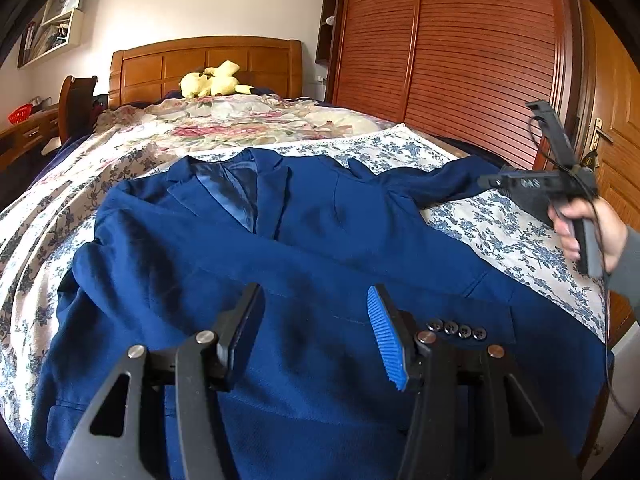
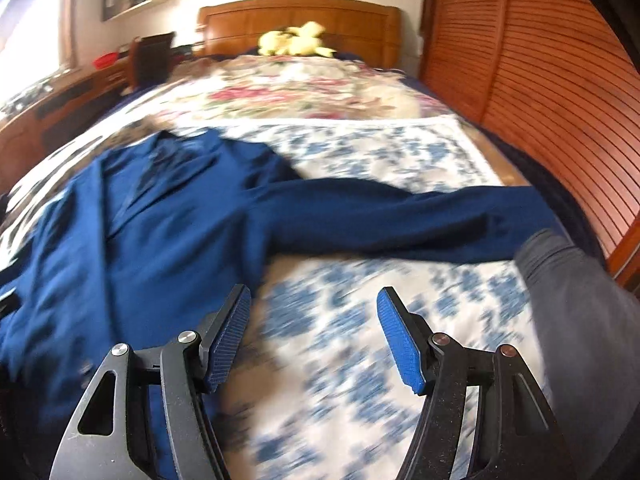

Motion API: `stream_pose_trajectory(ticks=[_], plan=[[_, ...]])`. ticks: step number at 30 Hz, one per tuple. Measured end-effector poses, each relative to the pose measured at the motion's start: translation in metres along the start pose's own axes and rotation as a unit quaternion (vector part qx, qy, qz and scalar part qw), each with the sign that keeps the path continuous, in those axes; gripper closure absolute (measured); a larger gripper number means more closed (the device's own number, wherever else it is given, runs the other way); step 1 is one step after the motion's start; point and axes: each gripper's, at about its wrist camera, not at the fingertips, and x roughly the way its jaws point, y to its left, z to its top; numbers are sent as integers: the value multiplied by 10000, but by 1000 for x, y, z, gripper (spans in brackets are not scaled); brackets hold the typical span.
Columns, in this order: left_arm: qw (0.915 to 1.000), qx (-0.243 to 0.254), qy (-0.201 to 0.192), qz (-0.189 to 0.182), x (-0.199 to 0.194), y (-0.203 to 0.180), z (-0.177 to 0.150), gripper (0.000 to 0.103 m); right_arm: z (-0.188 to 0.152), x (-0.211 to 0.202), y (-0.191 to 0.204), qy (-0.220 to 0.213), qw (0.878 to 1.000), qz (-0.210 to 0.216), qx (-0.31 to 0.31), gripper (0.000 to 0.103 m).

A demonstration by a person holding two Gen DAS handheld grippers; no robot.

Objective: Fold large clothes
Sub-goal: 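Move the right gripper to the other jacket sleeve and grasp its cuff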

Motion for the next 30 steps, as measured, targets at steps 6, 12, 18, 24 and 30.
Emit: stream_pose_trajectory(ticks=[6, 12, 18, 24, 30], plan=[[10000, 35, 75, 12, 6, -2, -1, 50, 23, 35, -57, 78, 9979, -312, 555, 36], [9999, 54, 100, 13, 8, -3, -2, 50, 32, 66, -99, 213, 9918, -510, 1150, 30], [9999, 74, 132, 23, 9, -4, -3, 50, 31, 93, -123, 483, 9840, -580, 1613, 28], [9999, 83, 142, 18, 9, -4, -3, 50, 19, 117, -141, 838, 9713, -715, 2108, 28], [9998, 84, 151, 28, 10, -4, -3, 50, 18, 122, -143, 754, 9680, -751, 2272, 28]])
